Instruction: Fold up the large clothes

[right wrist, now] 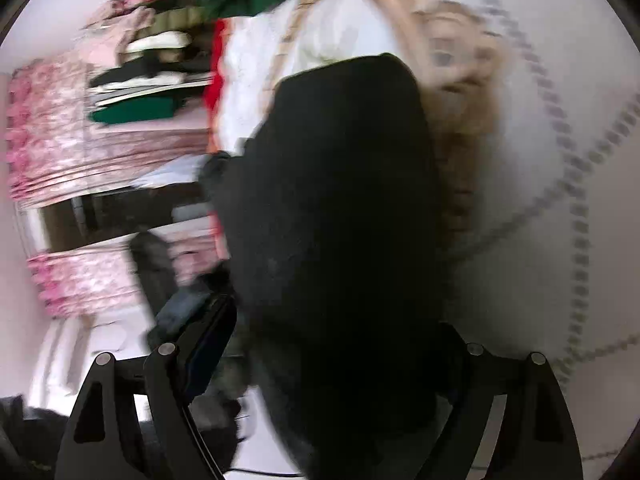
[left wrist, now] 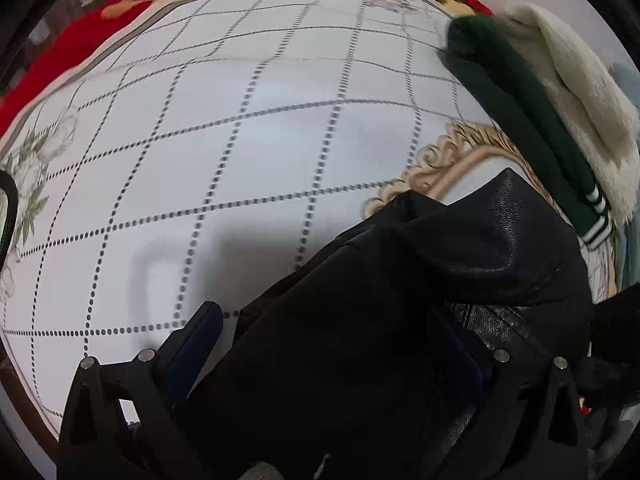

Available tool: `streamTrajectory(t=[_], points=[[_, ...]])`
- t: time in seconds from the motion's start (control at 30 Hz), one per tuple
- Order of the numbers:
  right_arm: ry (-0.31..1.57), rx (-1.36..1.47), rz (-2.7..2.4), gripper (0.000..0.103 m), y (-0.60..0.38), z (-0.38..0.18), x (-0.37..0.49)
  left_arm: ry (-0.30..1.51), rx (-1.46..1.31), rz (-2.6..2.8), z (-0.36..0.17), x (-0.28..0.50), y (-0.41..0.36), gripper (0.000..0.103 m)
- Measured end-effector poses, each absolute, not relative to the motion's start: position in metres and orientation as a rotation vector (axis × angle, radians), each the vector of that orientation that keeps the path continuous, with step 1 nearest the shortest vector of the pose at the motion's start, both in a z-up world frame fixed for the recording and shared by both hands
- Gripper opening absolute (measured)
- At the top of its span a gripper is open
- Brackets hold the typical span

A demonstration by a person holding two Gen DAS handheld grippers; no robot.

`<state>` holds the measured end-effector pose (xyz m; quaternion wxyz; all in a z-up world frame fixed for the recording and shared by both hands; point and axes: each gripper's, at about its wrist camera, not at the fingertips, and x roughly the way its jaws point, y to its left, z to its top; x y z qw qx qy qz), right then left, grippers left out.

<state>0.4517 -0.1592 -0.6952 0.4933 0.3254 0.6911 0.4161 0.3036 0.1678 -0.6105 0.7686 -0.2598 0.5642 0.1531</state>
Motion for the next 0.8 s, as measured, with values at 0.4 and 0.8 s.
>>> streamTrajectory(t=[0.4, 0.8], points=[[1.767, 0.741, 0.973, 0.071, -0.138, -0.712, 0.452, 1.200, -0.607, 0.330, -0.605, 0.292, 0.178, 0.103], [1.741, 0.895, 0.874, 0.076, -0.180, -0.711, 0.427, 1.110, -0.952, 0.507, -0.562, 0.132, 0.193, 0.103]])
